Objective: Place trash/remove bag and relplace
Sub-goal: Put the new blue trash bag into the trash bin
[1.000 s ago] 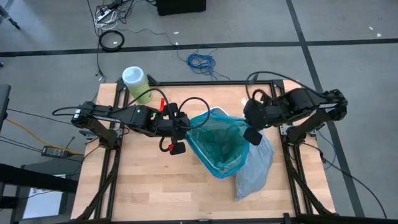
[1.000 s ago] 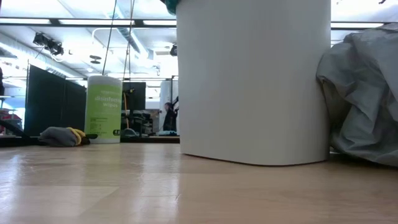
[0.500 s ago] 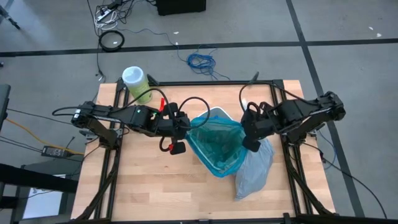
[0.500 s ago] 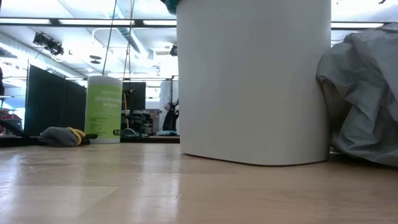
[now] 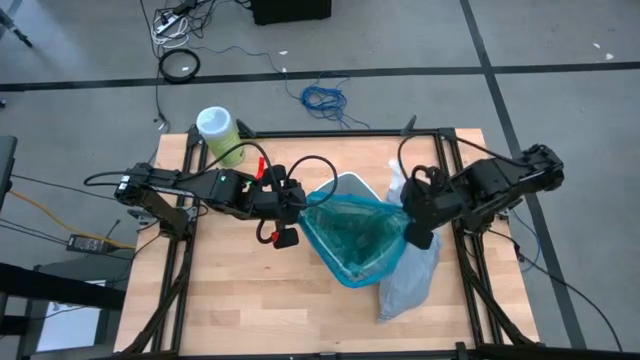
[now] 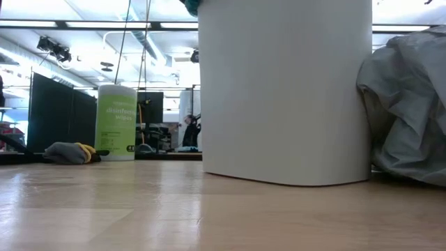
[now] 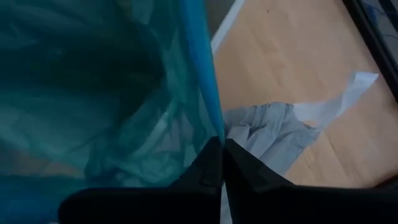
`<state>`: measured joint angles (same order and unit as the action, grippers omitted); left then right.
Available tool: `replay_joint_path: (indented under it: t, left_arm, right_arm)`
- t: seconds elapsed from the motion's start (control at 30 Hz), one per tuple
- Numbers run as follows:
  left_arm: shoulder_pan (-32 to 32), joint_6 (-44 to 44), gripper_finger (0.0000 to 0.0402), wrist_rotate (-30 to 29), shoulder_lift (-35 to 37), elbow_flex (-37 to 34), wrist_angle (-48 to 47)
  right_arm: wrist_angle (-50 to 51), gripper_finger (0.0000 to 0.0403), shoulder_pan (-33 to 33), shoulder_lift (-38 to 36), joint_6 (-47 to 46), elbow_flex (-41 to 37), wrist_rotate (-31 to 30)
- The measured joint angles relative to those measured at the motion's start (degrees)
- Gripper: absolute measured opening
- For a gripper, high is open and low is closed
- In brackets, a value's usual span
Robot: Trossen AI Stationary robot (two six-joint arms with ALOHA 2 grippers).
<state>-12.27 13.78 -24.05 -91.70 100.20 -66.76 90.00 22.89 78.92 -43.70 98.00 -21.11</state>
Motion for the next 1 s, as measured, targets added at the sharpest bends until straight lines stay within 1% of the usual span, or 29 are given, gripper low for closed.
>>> replay_joint_path:
  t: [0.07, 0.2, 0.3, 0.37, 0.53, 0.63, 0.7, 0.8, 0.87, 1.0]
  left_arm:
    - [0.0, 0.0, 0.0001, 0.02, 0.0, 0.0, 0.0]
    - [0.0, 0.0, 0.0001, 0.04, -0.01, 0.0, 0.0]
    - [0.0, 0.0, 0.0001, 0.03, 0.0, 0.0, 0.0]
    - [0.0, 0.0, 0.0001, 0.02, 0.0, 0.0, 0.0]
    - [0.0, 0.01, 0.0001, 0.02, 0.0, 0.0, 0.0]
    - [0.0, 0.02, 0.0001, 0.04, 0.0, 0.0, 0.0]
    - [0.0, 0.04, 0.0001, 0.04, 0.0, 0.0, 0.0]
    - [0.0, 0.17, 0.0001, 0.04, 0.0, 0.0, 0.02]
    - [0.0, 0.17, 0.0001, 0.04, -0.01, 0.0, 0.04]
    - [0.0, 0.3, 0.0001, 0.04, 0.0, 0.0, 0.04]
  right_arm:
    - [0.07, 0.0014, -0.08, -0.71, 0.26, 0.02, -0.01]
    - [0.07, 0.0047, -1.31, -0.96, 0.44, 0.02, -0.11]
    - [0.06, 0.0068, -1.74, -1.98, 0.83, 0.02, 2.32]
    - [0.04, 0.0074, -1.72, -3.18, 0.22, 0.02, 3.14]
    - [0.0, 0.0071, -1.55, -7.6, -2.69, 0.02, 2.89]
    - [-1.46, 0.007, -1.55, -9.76, -7.06, 0.02, 2.91]
    - [-4.01, 0.0072, -1.41, -10.57, -8.51, 0.06, 3.06]
    - [-4.82, 0.0071, -0.73, -10.74, -9.43, 0.07, 3.11]
    - [-5.85, 0.0065, -0.15, -10.37, -8.34, 0.07, 3.11]
    - [-16.39, 0.0033, 2.08, -7.64, -0.86, 0.09, 3.1]
